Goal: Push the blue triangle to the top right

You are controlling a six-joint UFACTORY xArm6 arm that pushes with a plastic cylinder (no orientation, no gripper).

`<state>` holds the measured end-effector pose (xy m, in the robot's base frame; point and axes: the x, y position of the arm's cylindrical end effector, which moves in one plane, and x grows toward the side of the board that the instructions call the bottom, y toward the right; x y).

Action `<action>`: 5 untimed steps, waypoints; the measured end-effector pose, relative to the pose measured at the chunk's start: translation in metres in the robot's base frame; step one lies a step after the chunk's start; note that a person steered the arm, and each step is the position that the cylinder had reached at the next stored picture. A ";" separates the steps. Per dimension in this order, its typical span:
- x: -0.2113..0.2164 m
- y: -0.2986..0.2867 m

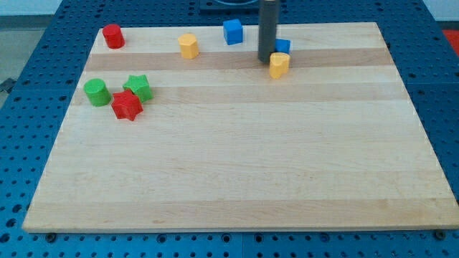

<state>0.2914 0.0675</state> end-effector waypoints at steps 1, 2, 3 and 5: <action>-0.004 0.043; -0.019 0.078; -0.032 0.088; -0.027 0.016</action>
<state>0.2649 0.0838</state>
